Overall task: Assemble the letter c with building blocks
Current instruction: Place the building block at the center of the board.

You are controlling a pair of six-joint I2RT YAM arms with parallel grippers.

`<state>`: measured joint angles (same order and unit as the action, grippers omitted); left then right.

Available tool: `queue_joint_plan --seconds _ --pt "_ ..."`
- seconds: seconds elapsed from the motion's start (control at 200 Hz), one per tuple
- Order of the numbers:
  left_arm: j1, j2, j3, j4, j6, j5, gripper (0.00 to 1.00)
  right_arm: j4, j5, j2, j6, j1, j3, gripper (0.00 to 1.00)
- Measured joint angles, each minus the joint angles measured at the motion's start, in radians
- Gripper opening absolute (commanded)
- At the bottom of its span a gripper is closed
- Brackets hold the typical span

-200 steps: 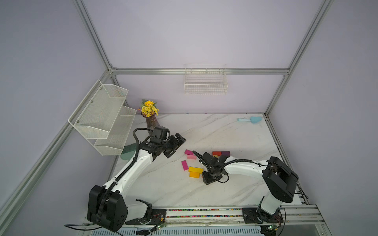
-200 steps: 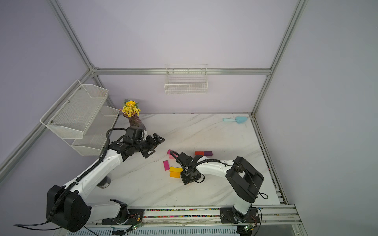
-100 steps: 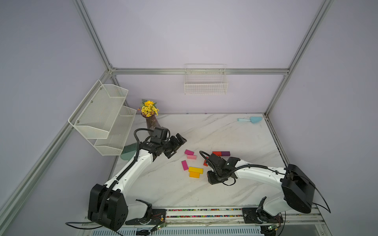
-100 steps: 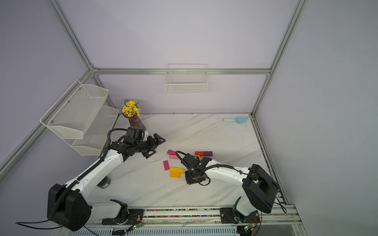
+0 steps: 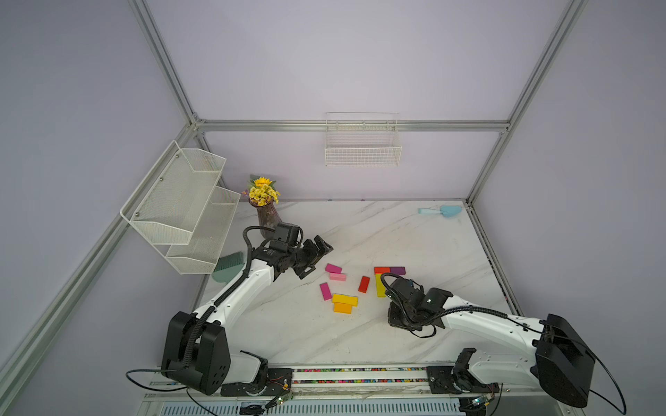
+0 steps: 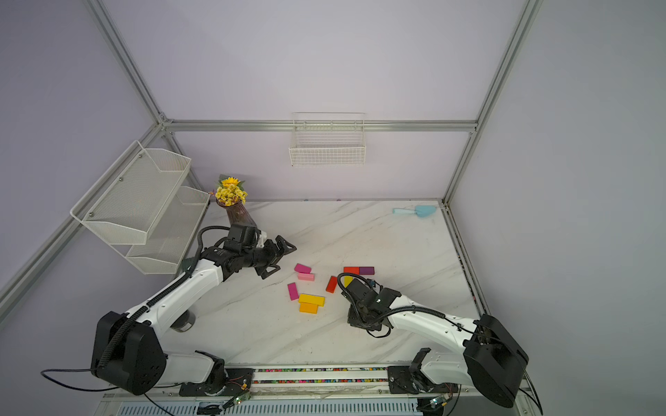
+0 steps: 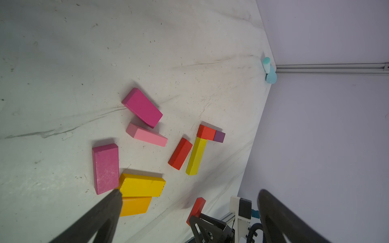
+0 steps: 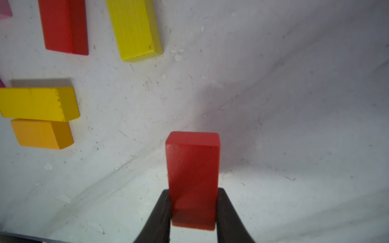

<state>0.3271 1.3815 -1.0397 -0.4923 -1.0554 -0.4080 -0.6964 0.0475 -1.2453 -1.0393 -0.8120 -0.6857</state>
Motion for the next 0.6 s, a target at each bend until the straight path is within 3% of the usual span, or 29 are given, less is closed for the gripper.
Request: queue_joint_plan --seconds 0.245,0.6 --pt "0.041 0.027 -0.013 0.011 0.0 -0.008 1.0 0.01 -0.002 -0.002 -0.014 0.088 0.019 0.08" --pt "0.068 0.075 -0.032 0.024 0.0 -0.008 1.0 0.067 -0.021 -0.064 -0.011 0.135 0.031 0.09"
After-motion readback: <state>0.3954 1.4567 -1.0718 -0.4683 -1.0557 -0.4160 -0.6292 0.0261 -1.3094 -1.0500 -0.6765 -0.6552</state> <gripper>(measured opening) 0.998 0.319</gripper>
